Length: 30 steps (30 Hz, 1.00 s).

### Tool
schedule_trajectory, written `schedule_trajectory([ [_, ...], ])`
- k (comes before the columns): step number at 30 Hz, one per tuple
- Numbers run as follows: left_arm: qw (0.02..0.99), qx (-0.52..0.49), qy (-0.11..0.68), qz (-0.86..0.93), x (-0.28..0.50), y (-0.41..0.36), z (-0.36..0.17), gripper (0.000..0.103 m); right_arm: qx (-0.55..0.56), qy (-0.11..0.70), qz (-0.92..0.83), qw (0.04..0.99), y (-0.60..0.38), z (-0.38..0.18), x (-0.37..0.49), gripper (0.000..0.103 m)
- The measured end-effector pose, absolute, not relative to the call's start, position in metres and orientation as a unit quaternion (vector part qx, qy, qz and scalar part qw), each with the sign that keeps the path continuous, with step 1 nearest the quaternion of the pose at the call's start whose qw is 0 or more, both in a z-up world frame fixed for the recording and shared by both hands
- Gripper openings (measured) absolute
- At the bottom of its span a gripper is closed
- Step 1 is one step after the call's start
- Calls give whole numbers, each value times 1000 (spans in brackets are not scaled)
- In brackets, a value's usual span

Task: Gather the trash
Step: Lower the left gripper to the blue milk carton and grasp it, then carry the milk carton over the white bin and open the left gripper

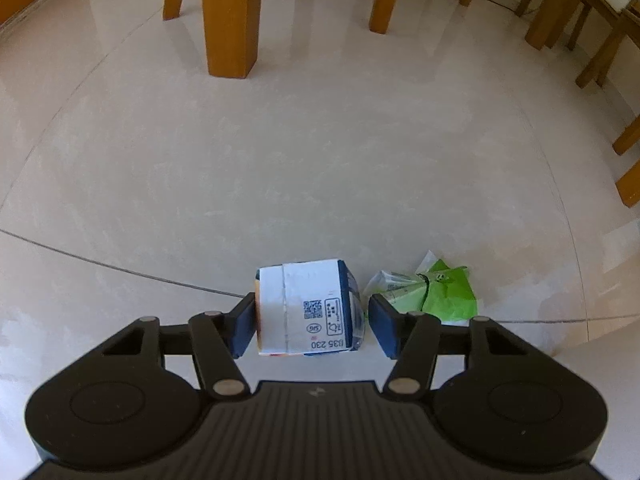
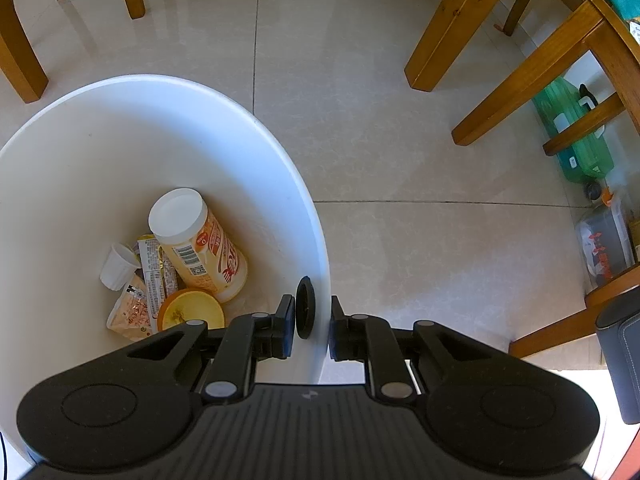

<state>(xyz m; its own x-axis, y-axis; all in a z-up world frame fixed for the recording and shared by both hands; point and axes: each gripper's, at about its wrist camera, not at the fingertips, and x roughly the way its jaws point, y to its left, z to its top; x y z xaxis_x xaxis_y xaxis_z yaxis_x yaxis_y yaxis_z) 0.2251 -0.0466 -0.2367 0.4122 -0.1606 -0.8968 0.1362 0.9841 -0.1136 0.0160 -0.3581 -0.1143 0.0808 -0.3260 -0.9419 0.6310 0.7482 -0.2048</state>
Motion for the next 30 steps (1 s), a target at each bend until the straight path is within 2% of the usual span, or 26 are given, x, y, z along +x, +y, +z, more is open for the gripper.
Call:
schedule_trajectory([
  [9,846,-6,524,-99,219,-48,-234,53,129,594,-330,722,-356,-113,16,19],
  [17,841,46,520,-143,205,-54,-198,53,126,595,-331,722,-356,-114,16,19],
  [23,831,81,512,-201,189,-62,-136,53,123,595,-331,722,-357,-115,17,19],
  [30,820,133,471,-296,152,-80,-33,53,120,596,-333,721,-356,-116,17,20],
])
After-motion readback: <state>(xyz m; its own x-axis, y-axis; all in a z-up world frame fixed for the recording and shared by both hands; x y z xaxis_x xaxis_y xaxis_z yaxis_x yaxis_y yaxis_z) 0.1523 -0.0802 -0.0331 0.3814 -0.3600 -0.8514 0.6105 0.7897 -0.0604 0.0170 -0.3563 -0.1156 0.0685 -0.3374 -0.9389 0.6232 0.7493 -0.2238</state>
